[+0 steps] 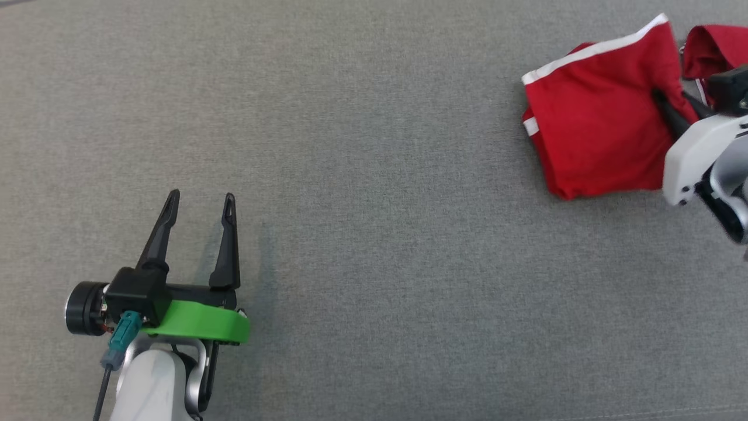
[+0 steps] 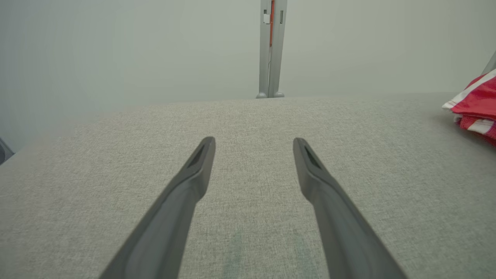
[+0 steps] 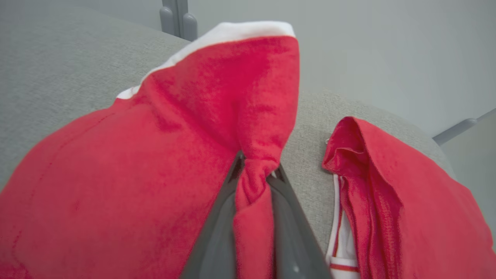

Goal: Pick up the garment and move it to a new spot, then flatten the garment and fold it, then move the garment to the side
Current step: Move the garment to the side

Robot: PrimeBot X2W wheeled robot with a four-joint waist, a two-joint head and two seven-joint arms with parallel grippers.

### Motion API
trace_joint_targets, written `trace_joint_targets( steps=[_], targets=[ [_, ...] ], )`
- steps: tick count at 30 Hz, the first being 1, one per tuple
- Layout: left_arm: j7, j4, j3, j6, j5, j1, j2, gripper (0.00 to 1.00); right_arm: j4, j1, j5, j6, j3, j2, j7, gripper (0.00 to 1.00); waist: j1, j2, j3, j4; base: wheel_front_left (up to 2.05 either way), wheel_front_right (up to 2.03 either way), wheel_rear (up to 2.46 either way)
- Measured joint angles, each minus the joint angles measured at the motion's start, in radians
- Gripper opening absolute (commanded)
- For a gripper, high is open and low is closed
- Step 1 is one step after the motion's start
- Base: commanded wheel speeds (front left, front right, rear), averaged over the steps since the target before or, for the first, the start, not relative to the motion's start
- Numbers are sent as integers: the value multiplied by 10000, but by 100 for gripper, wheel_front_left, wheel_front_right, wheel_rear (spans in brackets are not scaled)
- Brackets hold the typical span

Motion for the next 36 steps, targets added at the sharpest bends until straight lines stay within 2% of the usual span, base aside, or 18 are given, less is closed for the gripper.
trace_joint_targets(
  steps=[9, 16, 26, 27, 28, 29, 30, 36],
  targets=[
    [0, -508, -199, -104, 347, -598, 443, 100, -487, -828, 451, 0, -362, -1722, 280, 0, 0, 0, 1247, -948, 0, 0, 0],
    [67, -1212, -242, -111, 495, -715, 859, 100, -497, -1508, 757, 0, -364, -2495, 566, 0, 1, 0, 2088, -1621, 0, 0, 0],
    [431, -2220, -360, -100, 533, -703, 1039, 100, 320, -2633, 951, 0, -31, -2838, 723, 0, 0, 0, 2777, -2083, 0, 0, 0],
    [443, -2266, -360, -100, 533, -699, 1055, 100, 431, -2731, 926, 0, 6, -2838, 694, 10, 0, 0, 2802, -2087, 0, 0, 0],
    [472, -2307, -366, -98, 531, -694, 1064, 100, 594, -2831, 915, 0, 27, -2815, 677, 34, 0, 0, 2816, -2081, 0, 0, 0],
    [476, -2332, -376, -67, 531, -684, 1072, 100, 769, -2904, 907, 0, 59, -2763, 610, 82, 1, 0, 2820, -2067, 0, 0, 0],
    [479, -2353, -387, -52, 531, -680, 1072, 100, 917, -2969, 892, 0, 81, -2711, 573, 100, 0, 0, 2820, -2051, 0, 0, 0],
    [454, -2265, -351, 25, 439, -547, 1104, 100, 1655, -3219, 644, 0, 301, -2424, 50, 100, 0, 0, 2672, -1952, 0, 0, 0]
  ],
)
